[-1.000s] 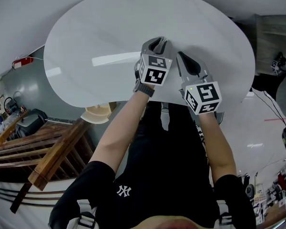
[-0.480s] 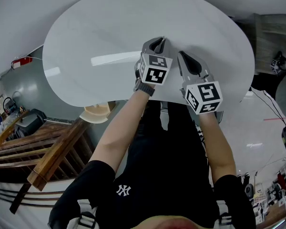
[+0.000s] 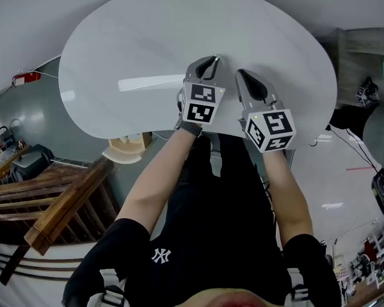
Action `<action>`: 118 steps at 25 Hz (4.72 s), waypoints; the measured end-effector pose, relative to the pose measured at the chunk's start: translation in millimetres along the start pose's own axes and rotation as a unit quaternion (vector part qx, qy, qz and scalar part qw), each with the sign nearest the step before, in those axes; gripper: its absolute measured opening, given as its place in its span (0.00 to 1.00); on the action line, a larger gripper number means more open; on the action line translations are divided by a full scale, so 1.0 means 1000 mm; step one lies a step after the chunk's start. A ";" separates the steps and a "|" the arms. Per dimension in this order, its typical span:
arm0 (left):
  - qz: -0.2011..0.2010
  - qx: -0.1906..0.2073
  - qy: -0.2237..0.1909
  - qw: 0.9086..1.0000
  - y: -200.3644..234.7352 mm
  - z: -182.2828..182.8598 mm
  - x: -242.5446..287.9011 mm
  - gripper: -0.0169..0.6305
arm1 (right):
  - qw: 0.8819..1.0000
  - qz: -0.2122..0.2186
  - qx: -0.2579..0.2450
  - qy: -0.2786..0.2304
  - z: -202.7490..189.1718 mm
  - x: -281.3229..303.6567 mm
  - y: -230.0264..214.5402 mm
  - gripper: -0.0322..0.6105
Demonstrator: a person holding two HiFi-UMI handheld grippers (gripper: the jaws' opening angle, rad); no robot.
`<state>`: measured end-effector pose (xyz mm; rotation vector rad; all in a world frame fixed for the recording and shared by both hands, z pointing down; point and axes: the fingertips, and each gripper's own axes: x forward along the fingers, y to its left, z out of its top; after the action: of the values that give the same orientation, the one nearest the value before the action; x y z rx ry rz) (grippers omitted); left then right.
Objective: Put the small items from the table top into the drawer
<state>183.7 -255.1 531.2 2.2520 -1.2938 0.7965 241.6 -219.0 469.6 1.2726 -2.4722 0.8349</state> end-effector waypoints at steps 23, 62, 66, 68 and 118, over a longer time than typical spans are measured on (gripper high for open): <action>0.049 -0.060 -0.124 0.989 0.048 0.008 -0.187 0.09 | 0.996 0.056 -0.064 -0.027 0.018 -0.001 0.149 0.09; 0.265 -0.226 -0.173 0.921 0.208 -0.199 -0.416 0.09 | 0.947 0.270 -0.169 0.039 -0.098 0.073 0.447 0.09; 0.280 -0.247 -0.165 0.913 0.214 -0.233 -0.429 0.09 | 0.940 0.287 -0.176 0.055 -0.124 0.075 0.471 0.09; 0.285 -0.254 -0.161 0.910 0.217 -0.245 -0.431 0.09 | 0.937 0.293 -0.179 0.062 -0.134 0.077 0.476 0.09; 0.271 -0.316 -0.049 0.908 0.248 -0.377 -0.359 0.10 | 0.932 0.294 -0.177 0.118 -0.228 0.125 0.471 0.09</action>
<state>-279.2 83.6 593.8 1.4453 -1.9280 0.3378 -222.1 47.1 531.8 0.2850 -2.6574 0.5669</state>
